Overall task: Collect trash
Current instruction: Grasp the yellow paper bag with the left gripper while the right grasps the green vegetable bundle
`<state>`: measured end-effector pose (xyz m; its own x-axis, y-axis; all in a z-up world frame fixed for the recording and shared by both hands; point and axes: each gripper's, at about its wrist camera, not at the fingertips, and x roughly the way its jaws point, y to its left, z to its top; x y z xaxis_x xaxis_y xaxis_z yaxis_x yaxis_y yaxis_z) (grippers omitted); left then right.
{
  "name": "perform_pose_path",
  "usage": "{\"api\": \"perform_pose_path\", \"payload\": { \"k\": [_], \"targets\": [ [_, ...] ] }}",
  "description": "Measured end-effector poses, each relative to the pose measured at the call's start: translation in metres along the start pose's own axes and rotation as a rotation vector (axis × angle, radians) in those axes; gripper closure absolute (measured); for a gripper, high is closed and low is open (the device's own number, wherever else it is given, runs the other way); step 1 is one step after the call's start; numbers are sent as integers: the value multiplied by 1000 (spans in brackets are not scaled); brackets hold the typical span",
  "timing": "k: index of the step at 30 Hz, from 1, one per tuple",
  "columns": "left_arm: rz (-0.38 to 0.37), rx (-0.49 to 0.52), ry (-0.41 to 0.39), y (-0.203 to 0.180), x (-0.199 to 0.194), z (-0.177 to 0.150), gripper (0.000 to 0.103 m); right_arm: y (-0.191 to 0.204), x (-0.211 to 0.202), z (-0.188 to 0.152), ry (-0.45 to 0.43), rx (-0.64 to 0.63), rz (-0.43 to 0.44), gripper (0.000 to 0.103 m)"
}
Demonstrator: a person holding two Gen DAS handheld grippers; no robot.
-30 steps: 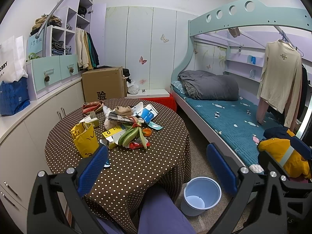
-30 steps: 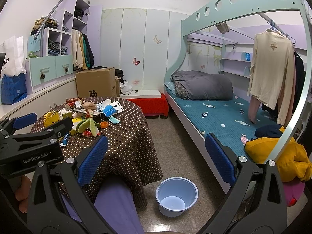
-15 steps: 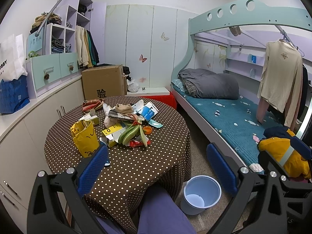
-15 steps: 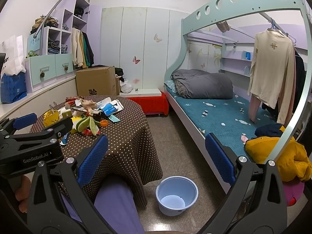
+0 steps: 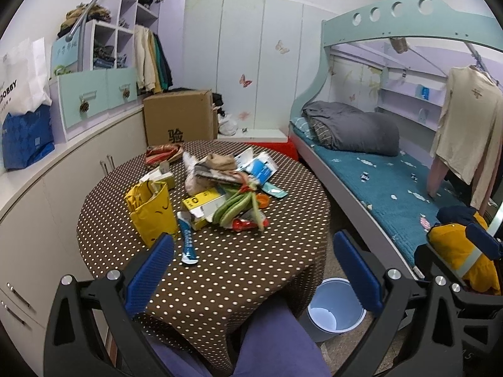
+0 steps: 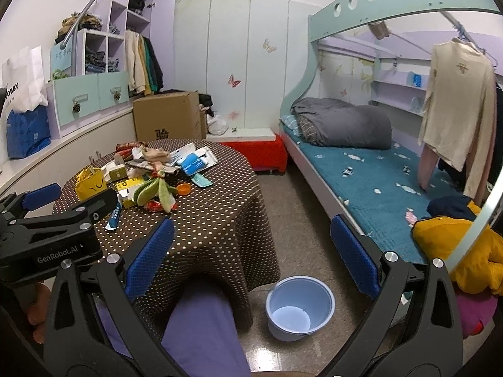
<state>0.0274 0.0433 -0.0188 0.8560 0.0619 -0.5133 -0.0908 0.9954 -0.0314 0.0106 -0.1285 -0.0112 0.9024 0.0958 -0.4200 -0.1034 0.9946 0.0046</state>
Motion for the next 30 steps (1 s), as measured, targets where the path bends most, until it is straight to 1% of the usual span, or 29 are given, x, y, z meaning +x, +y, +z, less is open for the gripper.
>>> {"api": "perform_pose_path", "payload": {
  "k": [6,13,20,27,30],
  "targets": [
    [12,-49,60,30,27,5,4,25,29,8,55,-24,40,6],
    [20,-109,134,71,62,11,4,63,66,18,119,-64,78,6],
    [22,-139,178,109,92,16,4,94,101,26,184,-73,88,6],
    [-5,-166,226,144,132,21,4,120,131,31,245,-70,94,6],
    [-9,-167,231,153,146,21,4,129,142,31,268,-76,92,6]
  ]
}}
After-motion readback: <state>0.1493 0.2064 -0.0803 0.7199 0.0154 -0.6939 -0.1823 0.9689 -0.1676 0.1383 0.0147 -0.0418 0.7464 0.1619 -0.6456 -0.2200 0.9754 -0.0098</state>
